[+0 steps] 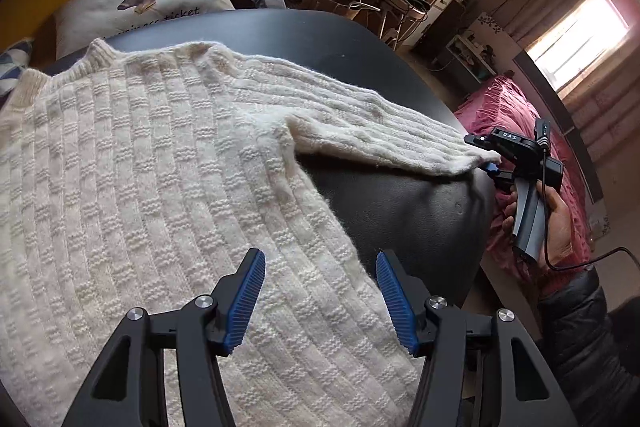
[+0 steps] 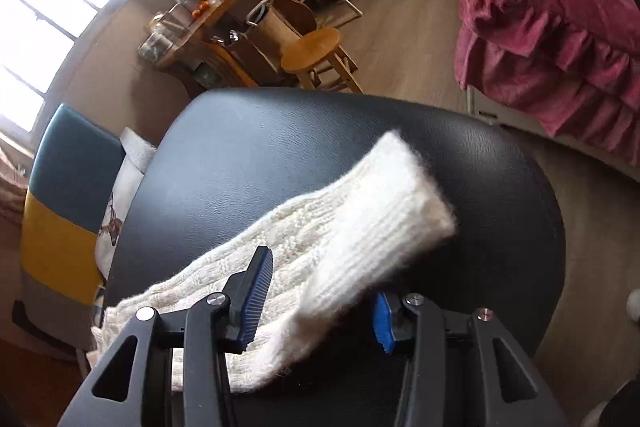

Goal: Fold clothes

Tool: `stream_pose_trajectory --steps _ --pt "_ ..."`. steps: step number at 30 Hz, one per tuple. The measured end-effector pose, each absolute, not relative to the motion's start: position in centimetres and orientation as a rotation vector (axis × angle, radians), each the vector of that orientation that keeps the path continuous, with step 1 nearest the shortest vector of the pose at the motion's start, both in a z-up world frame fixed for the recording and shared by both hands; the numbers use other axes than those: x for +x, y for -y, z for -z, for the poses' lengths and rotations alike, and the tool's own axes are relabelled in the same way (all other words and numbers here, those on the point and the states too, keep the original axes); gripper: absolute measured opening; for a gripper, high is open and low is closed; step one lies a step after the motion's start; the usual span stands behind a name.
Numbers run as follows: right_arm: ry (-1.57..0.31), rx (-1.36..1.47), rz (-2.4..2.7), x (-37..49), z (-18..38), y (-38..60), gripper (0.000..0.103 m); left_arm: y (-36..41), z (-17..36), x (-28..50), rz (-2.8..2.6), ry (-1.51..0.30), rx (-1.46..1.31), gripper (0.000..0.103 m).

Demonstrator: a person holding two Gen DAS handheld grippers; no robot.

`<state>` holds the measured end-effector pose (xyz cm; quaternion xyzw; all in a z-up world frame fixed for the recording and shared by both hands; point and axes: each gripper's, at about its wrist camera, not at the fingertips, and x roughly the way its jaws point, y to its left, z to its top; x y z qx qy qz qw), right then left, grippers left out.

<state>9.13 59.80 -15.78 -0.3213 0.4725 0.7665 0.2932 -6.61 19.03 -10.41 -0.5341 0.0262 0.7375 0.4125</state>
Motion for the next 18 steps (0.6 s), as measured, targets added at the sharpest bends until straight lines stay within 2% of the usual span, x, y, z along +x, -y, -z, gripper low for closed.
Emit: stream_pose_trajectory --steps 1,2,4,5,6,9,14,18 --pt "-1.291 -0.817 -2.037 9.6 15.9 -59.8 0.044 -18.6 10.5 -6.7 -1.856 -0.059 -1.349 0.06" --pt "-1.33 -0.771 -2.021 10.3 16.1 -59.9 0.036 -18.3 10.6 -6.7 -1.861 -0.054 -1.353 0.06" --pt "-1.439 -0.696 -1.993 11.3 17.0 -60.2 0.028 -17.7 10.9 -6.8 -1.874 -0.056 -1.357 0.06" --pt "-1.505 -0.656 -1.979 11.8 17.6 -60.4 0.014 -17.5 11.0 -6.8 -1.876 -0.056 -1.361 0.06" --pt "-1.553 -0.617 -1.973 12.2 18.0 -60.4 0.005 -17.3 11.2 -6.8 -1.877 -0.054 -1.366 0.06" --pt "-1.559 -0.6 -2.011 12.3 18.0 -60.1 0.005 -16.8 11.4 -6.7 -1.886 -0.057 -1.371 0.06" --pt "-1.304 -0.727 -2.356 8.7 13.0 -55.5 0.005 -17.5 10.8 -7.1 -1.865 -0.03 -1.369 0.06" --pt "-1.06 -0.859 -2.59 5.5 10.0 -50.9 0.005 -19.7 8.9 -8.6 -1.736 0.084 -1.366 0.06"
